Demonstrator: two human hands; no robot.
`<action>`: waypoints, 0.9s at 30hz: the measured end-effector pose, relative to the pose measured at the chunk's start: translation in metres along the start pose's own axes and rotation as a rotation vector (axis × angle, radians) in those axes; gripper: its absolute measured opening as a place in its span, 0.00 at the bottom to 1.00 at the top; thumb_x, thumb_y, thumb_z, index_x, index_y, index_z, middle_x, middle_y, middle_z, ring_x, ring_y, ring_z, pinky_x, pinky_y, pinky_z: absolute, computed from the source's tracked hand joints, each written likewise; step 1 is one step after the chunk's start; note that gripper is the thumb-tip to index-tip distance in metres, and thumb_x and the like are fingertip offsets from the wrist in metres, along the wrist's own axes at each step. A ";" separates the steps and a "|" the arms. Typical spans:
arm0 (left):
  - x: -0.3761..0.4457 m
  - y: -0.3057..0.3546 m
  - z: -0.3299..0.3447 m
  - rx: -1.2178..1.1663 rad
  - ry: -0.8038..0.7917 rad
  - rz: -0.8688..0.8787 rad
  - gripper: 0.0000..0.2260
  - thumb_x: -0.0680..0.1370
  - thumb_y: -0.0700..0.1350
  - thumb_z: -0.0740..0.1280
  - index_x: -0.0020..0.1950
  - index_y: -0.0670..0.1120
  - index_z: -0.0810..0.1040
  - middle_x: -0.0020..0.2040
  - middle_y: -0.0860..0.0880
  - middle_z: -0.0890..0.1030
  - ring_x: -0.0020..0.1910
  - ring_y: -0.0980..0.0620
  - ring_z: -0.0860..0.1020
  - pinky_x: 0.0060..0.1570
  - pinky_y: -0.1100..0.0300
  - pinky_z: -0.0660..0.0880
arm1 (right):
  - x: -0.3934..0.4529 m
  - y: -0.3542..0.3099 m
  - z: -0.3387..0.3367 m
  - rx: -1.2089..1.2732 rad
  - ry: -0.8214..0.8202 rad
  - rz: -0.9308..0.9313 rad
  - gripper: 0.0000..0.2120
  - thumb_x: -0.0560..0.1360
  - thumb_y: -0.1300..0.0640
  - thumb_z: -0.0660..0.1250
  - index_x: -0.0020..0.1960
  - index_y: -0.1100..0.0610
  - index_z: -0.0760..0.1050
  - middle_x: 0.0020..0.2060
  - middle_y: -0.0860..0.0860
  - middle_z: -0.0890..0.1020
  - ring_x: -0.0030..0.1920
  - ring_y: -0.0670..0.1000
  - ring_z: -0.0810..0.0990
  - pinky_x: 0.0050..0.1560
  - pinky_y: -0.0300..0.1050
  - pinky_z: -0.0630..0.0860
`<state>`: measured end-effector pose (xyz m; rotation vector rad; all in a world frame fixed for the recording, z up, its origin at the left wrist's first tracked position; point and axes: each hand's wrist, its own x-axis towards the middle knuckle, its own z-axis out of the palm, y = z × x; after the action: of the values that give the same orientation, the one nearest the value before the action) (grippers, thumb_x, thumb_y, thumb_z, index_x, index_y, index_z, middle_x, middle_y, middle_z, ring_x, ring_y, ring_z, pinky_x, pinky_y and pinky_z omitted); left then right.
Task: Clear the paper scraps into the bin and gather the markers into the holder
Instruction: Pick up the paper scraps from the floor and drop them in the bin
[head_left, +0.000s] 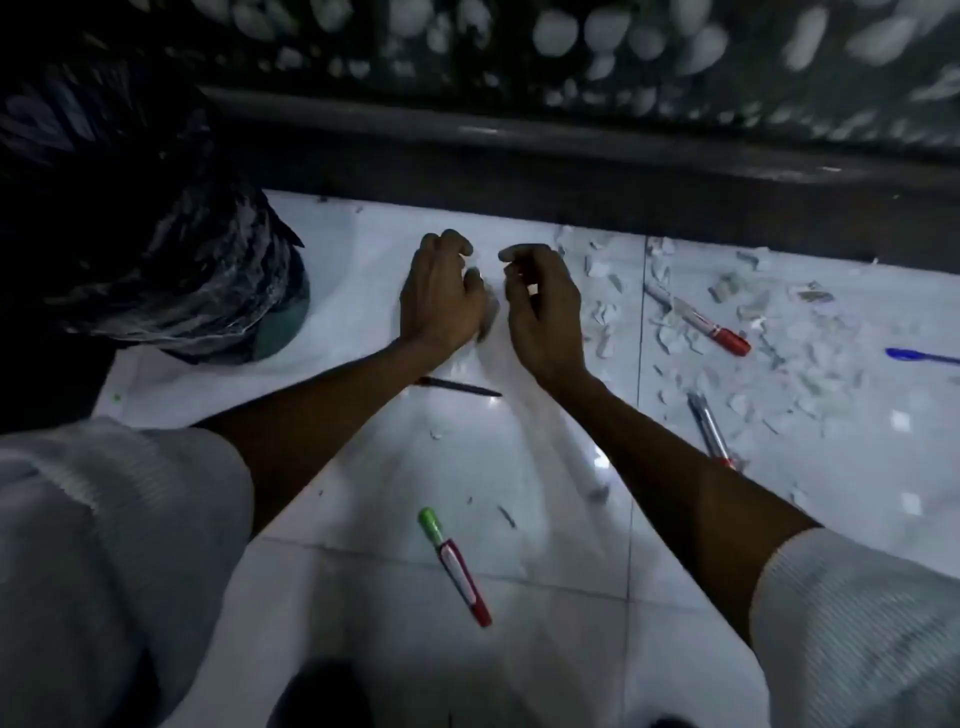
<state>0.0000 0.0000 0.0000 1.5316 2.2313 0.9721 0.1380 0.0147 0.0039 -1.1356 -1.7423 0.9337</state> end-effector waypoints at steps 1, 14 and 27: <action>0.004 -0.004 0.002 0.055 -0.047 0.015 0.12 0.77 0.41 0.67 0.61 0.42 0.76 0.58 0.43 0.78 0.57 0.44 0.78 0.55 0.47 0.79 | 0.004 0.007 -0.006 -0.075 -0.027 -0.019 0.13 0.79 0.64 0.61 0.62 0.58 0.76 0.57 0.52 0.80 0.55 0.50 0.79 0.57 0.49 0.79; 0.027 0.012 0.003 0.092 -0.521 -0.054 0.16 0.74 0.36 0.69 0.61 0.38 0.78 0.61 0.39 0.78 0.61 0.42 0.77 0.57 0.58 0.73 | 0.064 0.027 -0.048 -0.875 -0.525 0.143 0.31 0.75 0.64 0.67 0.77 0.57 0.64 0.74 0.60 0.67 0.73 0.62 0.65 0.69 0.57 0.70; 0.003 0.028 -0.013 0.127 -0.782 0.007 0.14 0.72 0.35 0.70 0.56 0.44 0.84 0.55 0.45 0.84 0.50 0.49 0.81 0.47 0.55 0.81 | 0.018 -0.004 -0.093 -0.766 -0.660 0.106 0.34 0.73 0.65 0.70 0.77 0.52 0.67 0.72 0.55 0.71 0.72 0.58 0.70 0.67 0.54 0.74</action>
<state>0.0118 0.0044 0.0285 1.5956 1.7300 0.1560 0.2178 0.0433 0.0462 -1.5023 -2.7459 0.7564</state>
